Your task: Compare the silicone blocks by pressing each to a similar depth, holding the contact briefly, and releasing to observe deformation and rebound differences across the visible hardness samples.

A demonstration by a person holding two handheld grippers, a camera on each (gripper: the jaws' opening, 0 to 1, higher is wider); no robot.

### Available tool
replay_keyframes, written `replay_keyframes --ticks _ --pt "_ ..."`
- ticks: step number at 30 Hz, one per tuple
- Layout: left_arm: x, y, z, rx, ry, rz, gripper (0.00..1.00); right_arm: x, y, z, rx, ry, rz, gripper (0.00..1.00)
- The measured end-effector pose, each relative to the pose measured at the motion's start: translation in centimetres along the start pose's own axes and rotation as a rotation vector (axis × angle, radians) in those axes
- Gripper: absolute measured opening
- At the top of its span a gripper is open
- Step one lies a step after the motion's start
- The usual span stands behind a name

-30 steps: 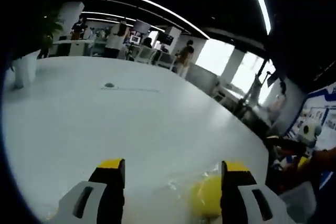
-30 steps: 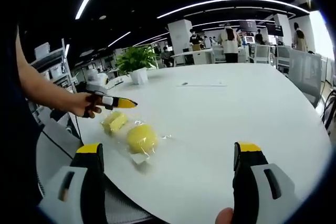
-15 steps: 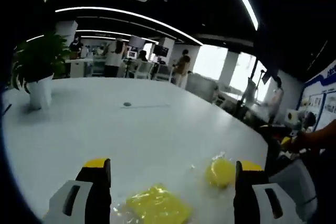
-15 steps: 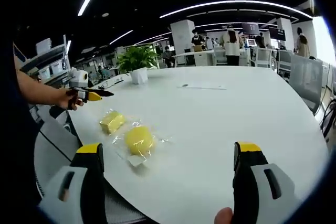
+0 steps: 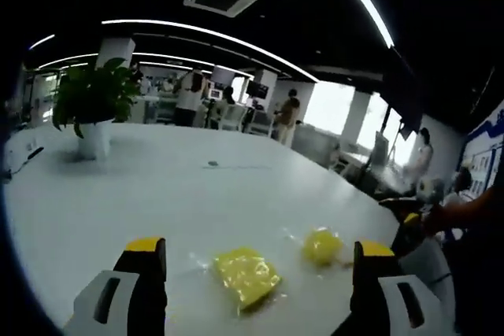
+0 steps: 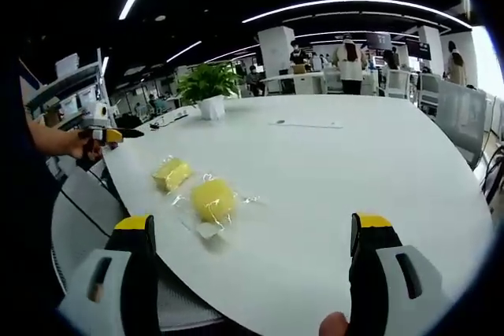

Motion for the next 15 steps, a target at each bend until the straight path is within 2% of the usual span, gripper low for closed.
replay_keyframes --ticks 3,6,15 --pt "-0.3 0.9 -0.6 0.005 -0.003 -0.018 1.00 0.4 0.1 -0.4 0.004 -0.002 0.002 0.96" --pt "0.0 1.5 -1.1 0.024 -0.013 -0.003 1.00 0.6 0.1 -0.7 0.008 -0.013 0.004 0.97" --pt "0.1 2.4 -1.0 0.037 -0.049 -0.004 1.00 0.4 1.0 -0.7 0.005 0.009 -0.030 0.97"
Point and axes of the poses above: the point that each gripper's makers call its tool centre point, and the gripper's own axes: y roughly backward along the fingers, x roughly to its left, z roughly out of its top, the point moved 1 cm from there along y, roughly backward along the fingers, and after that the axes turned 3 degrees about z, right-handed, at the moved point
